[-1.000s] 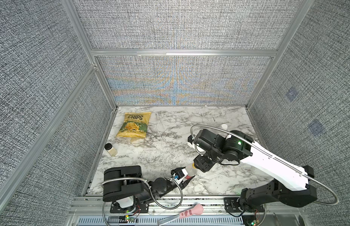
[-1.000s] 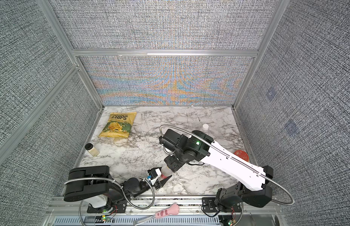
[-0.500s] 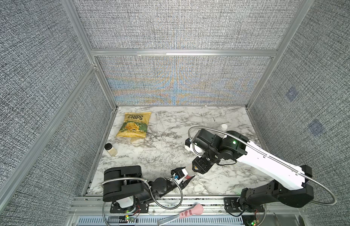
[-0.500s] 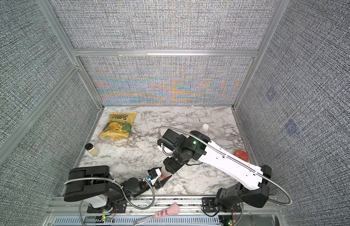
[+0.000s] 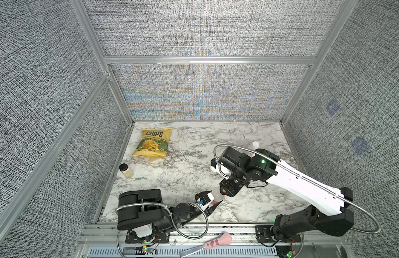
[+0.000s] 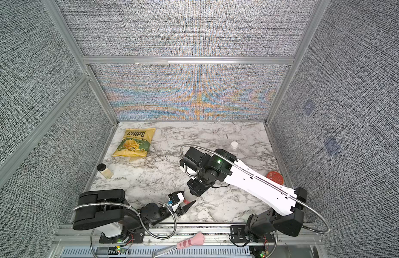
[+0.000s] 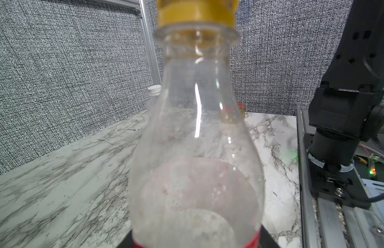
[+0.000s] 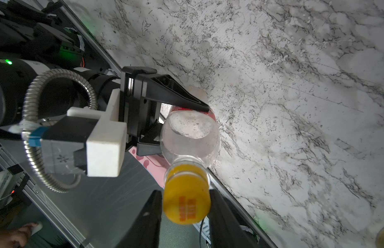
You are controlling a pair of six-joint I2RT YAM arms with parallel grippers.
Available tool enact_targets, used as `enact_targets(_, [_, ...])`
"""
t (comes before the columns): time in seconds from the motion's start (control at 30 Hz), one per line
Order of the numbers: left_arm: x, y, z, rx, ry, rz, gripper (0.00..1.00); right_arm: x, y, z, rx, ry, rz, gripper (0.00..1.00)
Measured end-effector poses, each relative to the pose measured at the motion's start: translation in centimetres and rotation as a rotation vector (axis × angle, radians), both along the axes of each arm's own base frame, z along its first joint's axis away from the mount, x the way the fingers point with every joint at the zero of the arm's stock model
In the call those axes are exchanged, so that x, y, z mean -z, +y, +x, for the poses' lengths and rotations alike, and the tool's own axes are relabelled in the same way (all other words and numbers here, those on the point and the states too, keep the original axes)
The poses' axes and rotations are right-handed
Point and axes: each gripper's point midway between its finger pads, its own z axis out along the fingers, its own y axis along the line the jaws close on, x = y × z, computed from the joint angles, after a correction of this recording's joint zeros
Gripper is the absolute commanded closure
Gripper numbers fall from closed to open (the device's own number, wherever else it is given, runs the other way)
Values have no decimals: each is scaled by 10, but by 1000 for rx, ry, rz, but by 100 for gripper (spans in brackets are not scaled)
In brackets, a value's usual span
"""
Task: Screw on the bottle caps
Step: Screw the bottle cap onto the plastic bottle.
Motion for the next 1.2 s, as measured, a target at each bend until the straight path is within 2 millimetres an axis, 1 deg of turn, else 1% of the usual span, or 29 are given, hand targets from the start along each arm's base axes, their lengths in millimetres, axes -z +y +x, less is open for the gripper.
enact_targets(0.17, [0, 0, 0, -2, 0, -1, 46, 0, 0, 1, 3, -6, -4, 70])
enact_targets(0.23, [0, 0, 1, -4, 0, -1, 46, 1, 0, 2, 5, -9, -6, 71])
enact_targets(0.6, [0, 1, 2, -15, -1, 0, 46, 1, 2, 6, 14, -20, -17, 62])
enact_targets(0.73, [0, 1, 2, -15, -4, 3, 46, -2, 3, 7, 15, -25, -13, 58])
enact_targets(0.87, [0, 1, 2, -13, -10, 7, 46, -5, 3, 7, 15, -30, -7, 58])
enact_targets(1.2, [0, 1, 2, -14, -13, 8, 47, -2, 1, 4, 12, -14, -13, 65])
